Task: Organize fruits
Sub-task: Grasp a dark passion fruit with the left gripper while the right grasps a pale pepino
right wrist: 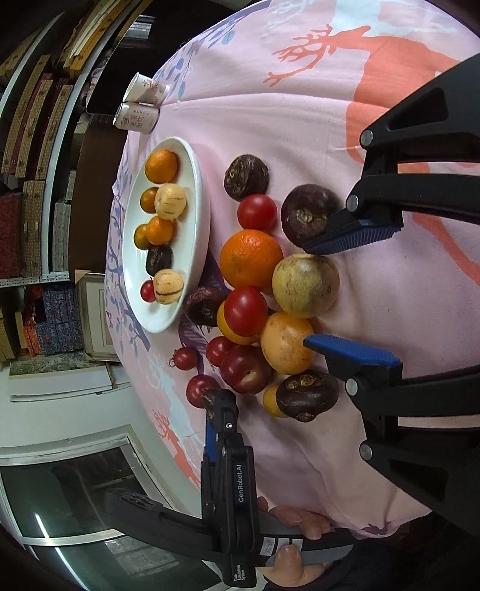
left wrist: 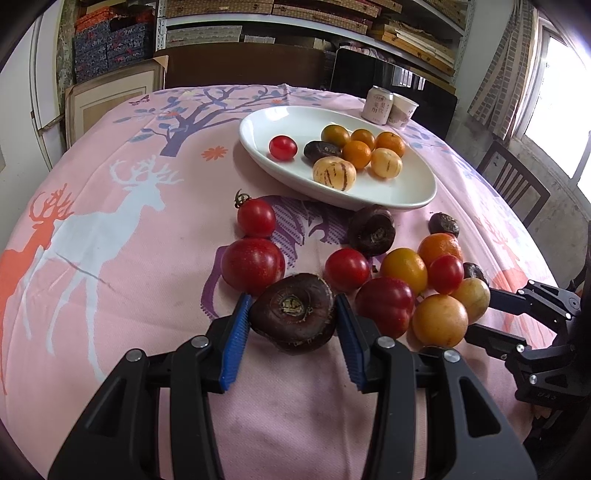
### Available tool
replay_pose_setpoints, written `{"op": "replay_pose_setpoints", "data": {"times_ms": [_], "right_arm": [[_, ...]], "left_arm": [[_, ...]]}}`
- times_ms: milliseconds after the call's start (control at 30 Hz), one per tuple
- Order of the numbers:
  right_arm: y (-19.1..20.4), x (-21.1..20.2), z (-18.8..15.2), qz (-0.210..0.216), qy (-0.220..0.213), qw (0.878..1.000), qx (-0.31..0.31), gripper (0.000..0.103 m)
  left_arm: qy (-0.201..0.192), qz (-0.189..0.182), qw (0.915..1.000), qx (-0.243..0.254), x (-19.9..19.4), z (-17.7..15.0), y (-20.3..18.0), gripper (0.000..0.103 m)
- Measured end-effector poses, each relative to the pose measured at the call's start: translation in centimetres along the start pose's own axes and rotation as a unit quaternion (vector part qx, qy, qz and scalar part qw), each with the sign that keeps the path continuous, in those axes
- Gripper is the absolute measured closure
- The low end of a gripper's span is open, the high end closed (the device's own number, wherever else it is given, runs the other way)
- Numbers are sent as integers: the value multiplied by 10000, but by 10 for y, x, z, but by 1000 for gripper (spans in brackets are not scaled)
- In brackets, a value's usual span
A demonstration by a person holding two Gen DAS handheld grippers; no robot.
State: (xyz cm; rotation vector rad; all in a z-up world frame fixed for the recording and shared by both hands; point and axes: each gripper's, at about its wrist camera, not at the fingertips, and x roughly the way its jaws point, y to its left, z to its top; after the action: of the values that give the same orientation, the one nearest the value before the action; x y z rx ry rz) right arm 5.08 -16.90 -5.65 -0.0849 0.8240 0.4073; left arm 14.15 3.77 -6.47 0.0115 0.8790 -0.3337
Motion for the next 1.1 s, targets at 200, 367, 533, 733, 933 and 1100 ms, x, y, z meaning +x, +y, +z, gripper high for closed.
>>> {"op": "replay_pose_setpoints", "data": {"times_ms": [200, 367, 533, 733, 933, 1100], "right_arm": [[-5, 12, 10, -51, 170, 9996, 232, 60], [-12, 21, 9, 98, 376, 9981, 484, 63], [-28, 10, 5, 429, 46, 9950, 897, 64], [-32, 3, 4, 575, -183, 9930, 1013, 64], [-36, -6, 0, 651, -375, 9912, 1093, 64], [-38, -16, -2, 597, -493, 9910, 1090, 64]], "left_arm": [[-2, -5, 10000, 6, 0, -1, -2, 58], [-8, -38, 10000, -30, 1, -2, -2, 58], [-17, -60, 10000, -51, 0, -2, -2, 58], [-76, -78, 9999, -64, -3, -2, -1, 58], [-184, -90, 9998, -82, -8, -2, 0, 58], [-388, -206, 9990, 52, -18, -1, -7, 58]]}}
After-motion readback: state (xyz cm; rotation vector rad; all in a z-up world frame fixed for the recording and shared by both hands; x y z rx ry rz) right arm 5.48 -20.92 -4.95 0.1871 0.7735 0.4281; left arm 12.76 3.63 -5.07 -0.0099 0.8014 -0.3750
